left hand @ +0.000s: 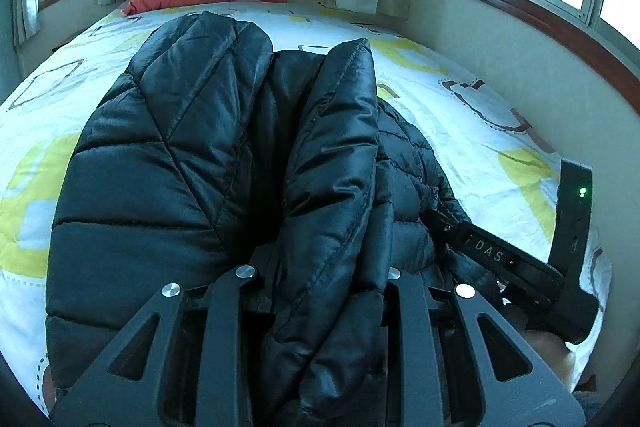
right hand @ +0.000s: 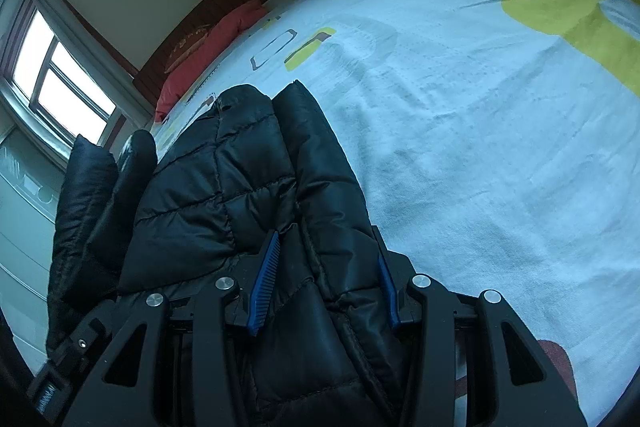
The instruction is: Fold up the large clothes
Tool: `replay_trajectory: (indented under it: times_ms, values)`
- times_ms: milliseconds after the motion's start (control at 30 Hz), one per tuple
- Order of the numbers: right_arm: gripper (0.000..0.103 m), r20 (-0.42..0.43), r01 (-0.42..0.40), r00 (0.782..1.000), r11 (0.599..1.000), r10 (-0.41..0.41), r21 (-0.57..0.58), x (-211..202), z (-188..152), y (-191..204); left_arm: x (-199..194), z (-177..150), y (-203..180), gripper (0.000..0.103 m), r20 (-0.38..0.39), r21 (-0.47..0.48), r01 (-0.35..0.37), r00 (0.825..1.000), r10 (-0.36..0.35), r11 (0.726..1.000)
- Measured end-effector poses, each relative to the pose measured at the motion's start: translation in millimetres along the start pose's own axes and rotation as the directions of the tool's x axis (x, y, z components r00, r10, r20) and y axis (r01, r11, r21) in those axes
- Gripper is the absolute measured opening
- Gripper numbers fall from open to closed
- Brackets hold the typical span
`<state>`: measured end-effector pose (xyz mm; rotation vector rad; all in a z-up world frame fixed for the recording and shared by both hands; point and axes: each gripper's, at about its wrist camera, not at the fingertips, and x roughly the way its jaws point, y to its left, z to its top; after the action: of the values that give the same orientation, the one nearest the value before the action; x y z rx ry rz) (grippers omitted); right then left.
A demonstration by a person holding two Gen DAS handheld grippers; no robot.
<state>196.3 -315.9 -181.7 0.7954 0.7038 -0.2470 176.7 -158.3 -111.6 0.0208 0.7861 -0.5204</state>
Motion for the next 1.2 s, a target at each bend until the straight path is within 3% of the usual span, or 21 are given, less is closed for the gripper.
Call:
replay_trajectory:
  times_ms: [967,1067,1200]
  values:
    - [0.045,-0.025,-0.023,0.999,0.999,0.023,0.034,-23.4,3.5,-12.2,-0.1,-3.8,-14.0,0.024,0.018,0.066,-0.046,0.999,0.045,0.997]
    - [0.045,-0.026,-0.014,1.000,1.000,0.015,0.026,-22.8,2.3,-12.3,-4.7,-0.1,-16.7,0.030,0.013,0.070,-0.043,0.999,0.042,0.997]
    - [0.045,-0.023,-0.006,1.000,1.000,0.007,0.021,-20.5,1.7,-10.6,-17.2,4.7,-21.5,0.048,0.017,0.052,0.000,1.000,-0.001,0.999]
